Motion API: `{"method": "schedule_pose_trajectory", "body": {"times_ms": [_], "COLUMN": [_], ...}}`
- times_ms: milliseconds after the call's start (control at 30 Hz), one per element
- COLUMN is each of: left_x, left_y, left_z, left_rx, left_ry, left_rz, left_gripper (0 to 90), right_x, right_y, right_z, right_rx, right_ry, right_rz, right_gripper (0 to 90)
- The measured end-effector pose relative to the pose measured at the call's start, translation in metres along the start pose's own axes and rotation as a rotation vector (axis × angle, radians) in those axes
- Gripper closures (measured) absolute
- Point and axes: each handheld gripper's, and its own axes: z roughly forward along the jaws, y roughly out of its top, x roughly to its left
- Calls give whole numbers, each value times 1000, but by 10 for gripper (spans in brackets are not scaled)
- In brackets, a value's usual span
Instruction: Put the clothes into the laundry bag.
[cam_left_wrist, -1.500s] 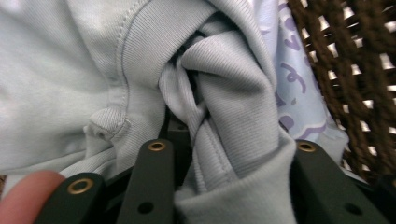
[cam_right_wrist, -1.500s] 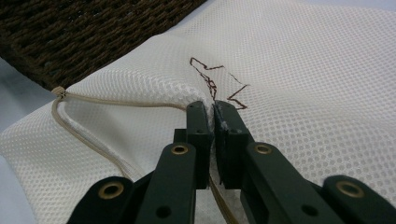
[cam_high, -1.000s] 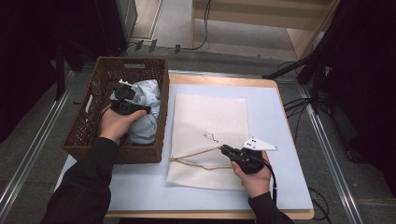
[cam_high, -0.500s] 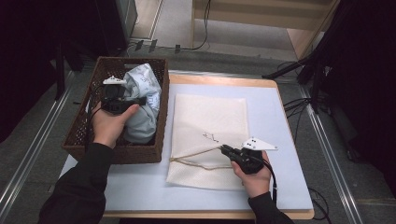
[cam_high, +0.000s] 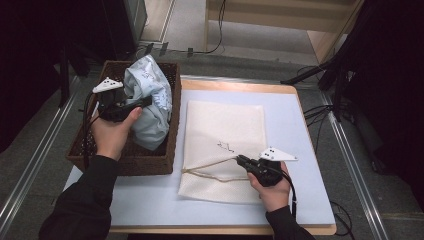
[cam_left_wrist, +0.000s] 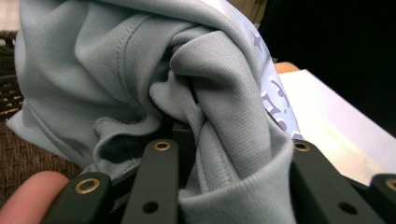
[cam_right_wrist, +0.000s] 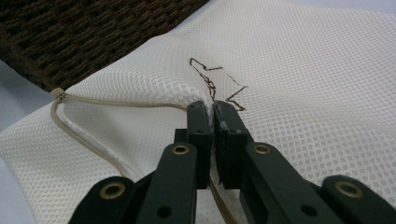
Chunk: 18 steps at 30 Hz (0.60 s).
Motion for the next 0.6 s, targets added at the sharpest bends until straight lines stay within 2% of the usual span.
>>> {"method": "schedule_pose_trajectory", "body": {"times_ms": [233,600], "left_x": [-14,-59], "left_y": [2,6], "left_z": [-4,-2], "left_rx": [-27,-38], "left_ry": [-59,-149], "left_rz": [15,80], "left_gripper": [698,698], "right_x": [0,0], "right_y": [0,0], "right_z": [0,0], "right_rx": [1,0], "right_ry": [-1,1], "right_rz": [2,3], "right_gripper": [864,864]}}
